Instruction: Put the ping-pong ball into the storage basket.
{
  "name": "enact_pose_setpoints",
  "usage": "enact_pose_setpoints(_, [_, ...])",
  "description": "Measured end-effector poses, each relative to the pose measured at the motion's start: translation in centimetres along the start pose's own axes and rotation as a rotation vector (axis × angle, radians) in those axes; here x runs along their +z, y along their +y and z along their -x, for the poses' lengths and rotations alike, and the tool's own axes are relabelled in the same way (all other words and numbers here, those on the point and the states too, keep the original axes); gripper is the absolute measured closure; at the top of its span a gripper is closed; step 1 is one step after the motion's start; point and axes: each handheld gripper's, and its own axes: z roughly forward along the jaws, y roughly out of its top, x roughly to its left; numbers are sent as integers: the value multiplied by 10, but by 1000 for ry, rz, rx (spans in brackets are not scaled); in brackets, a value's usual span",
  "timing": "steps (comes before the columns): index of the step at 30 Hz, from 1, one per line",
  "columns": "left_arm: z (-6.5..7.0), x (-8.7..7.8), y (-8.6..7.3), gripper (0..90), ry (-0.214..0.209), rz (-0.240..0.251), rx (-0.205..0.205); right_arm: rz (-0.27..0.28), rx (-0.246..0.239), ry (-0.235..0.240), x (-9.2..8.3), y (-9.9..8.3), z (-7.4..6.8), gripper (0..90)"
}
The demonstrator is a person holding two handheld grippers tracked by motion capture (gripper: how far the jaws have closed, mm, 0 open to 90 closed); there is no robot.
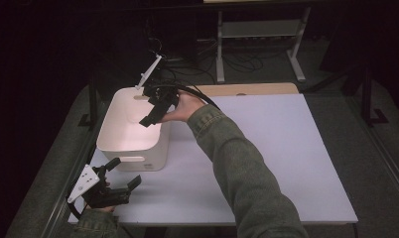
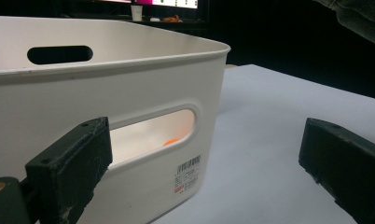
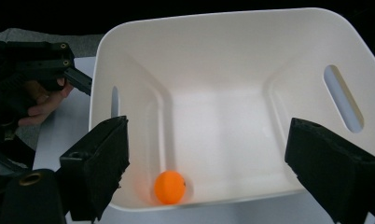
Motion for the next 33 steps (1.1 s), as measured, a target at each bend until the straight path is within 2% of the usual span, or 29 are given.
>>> enact_pose_setpoints(9, [0,0,0,21,0,0,2,0,24,-63,-11,-16,3,0])
enact_pose_setpoints(18, [0,0,0,21,7,2,2,28,57,-91,-23,-32,8,0])
enact_pose_setpoints(26, [1,0,0,21,8,5,6,41,70,-100,-33,-47,9,0])
enact_pose_setpoints(33, [1,0,0,21,9,5,6,64,102,-104,-46,-61,10,0])
